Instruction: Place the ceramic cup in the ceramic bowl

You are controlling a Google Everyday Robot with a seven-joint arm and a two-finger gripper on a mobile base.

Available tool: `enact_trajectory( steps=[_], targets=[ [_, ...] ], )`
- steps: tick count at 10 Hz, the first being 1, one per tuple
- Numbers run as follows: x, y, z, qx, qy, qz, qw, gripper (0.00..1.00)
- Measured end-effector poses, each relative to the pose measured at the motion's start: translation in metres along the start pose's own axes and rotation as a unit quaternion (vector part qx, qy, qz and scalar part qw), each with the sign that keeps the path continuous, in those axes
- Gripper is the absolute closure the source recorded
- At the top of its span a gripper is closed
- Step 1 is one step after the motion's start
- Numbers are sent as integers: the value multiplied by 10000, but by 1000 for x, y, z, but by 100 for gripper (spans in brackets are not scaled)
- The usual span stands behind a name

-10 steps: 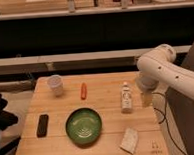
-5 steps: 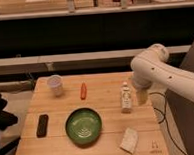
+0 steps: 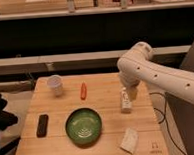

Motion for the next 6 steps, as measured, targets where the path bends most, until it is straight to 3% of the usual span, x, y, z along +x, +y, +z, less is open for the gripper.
enact_trajectory(
  steps=[6],
  targets=[
    [-51, -45, 1, 268, -24, -437, 9987, 20]
  ],
)
